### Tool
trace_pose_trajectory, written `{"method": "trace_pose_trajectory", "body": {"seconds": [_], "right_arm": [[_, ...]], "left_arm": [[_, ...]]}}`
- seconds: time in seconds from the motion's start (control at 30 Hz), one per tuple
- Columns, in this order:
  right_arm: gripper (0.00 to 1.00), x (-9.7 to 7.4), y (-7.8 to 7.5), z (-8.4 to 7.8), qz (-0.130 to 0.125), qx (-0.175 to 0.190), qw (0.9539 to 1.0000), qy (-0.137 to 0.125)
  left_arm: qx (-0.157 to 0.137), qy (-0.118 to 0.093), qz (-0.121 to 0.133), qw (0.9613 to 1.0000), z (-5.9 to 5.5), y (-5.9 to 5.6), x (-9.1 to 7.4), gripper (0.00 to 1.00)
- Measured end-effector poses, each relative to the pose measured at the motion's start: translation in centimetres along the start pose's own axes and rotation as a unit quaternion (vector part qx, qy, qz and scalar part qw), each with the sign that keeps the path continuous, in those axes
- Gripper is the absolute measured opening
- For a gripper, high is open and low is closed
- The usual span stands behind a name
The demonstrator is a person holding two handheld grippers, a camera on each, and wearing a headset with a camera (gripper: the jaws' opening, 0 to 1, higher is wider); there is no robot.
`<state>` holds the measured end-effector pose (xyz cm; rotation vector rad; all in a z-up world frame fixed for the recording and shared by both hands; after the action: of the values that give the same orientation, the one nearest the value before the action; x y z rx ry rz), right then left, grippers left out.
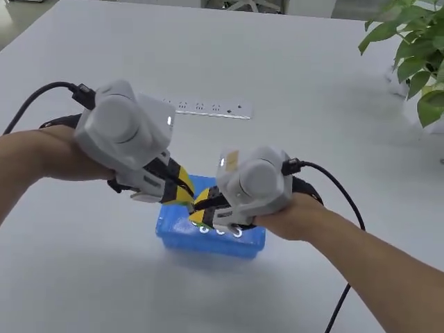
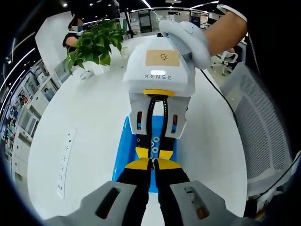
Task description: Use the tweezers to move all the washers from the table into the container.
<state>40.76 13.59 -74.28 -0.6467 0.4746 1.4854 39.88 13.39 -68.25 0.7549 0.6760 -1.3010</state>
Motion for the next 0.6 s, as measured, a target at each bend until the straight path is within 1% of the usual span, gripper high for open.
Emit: {"method": "trace_pose_trajectory", "body": {"seconds": [0.23, 0.6], "right_arm": [[0.11, -0.8, 0.3, 0.6, -0.005, -0.001, 1.0000, -0.006], [0.10, -1.7, 0.7, 1.0, -0.012, -0.005, 0.9999, -0.009]], "left_arm": [[0.005, 0.002, 0.002, 1.0000, 0.6, -0.3, -0.8, 0.07], [0.010, 0.003, 0.007, 0.9999, 1.3, -0.7, -1.8, 0.06]]}}
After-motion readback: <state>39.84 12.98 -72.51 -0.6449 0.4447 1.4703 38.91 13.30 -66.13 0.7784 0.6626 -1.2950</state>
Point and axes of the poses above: the centre of the closed fingertips' face, and the gripper's own axes: x roughly forward along the fingers, y roughly to its left, z roughly out of its top, the point moved 2 cm from there along -x, roughly backward along the fingers, and after that the axes turned 1 degree about y, right-handed, at the moved point
